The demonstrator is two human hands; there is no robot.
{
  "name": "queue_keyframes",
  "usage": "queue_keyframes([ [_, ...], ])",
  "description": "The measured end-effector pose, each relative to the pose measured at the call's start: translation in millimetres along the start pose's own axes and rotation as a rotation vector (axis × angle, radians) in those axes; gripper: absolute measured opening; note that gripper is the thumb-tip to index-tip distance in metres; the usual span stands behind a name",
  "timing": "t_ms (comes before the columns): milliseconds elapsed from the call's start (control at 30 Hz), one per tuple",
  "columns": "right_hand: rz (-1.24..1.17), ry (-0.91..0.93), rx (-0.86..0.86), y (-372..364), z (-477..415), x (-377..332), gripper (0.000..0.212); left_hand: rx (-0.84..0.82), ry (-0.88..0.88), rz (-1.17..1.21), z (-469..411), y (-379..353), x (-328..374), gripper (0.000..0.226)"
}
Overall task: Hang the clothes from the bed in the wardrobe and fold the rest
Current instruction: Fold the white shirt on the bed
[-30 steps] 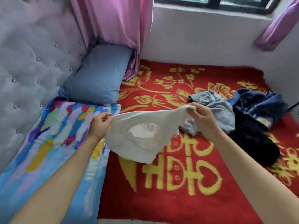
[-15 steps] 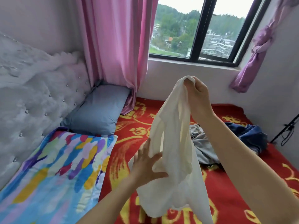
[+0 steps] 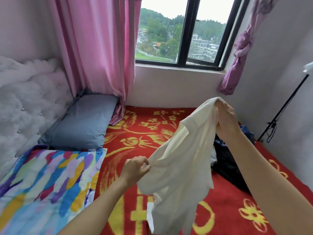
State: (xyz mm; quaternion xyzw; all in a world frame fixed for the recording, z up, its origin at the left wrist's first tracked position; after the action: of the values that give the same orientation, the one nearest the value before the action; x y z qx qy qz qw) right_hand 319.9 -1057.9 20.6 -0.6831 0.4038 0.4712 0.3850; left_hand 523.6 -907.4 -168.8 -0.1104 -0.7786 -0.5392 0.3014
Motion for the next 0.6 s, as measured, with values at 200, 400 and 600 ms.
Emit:
queue_keyframes([
  [200,0.058,0.02,-0.086,-12.1,9.2,-1.8,0.045,-0.038,-0.215,0.202,-5.1,-37.0,57.1,0.074],
  [400,0.077,0.044,-0.041,-7.2,10.7,-7.3,0.039,-0.29,-0.109,0.048,-22.3,-85.2,63.6,0.05],
  [600,0.1,0.013,0.194,58.0,-1.8,1.8,0.026,-0.136,-0.015,0.03,-7.7,-52.8,6.1,0.024],
])
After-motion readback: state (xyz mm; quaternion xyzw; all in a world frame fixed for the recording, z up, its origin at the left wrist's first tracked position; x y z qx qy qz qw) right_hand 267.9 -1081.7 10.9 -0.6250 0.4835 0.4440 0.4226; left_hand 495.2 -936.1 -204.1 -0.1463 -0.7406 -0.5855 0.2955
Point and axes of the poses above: each hand's wrist, its own z-axis away from the middle knuckle, its own y-axis out of the back of the hand, x = y × z, the point moved 8 cm from there along -z, towards the middle knuckle, and after that the axes turned 5 degrees about z, right-handed, at the moved point
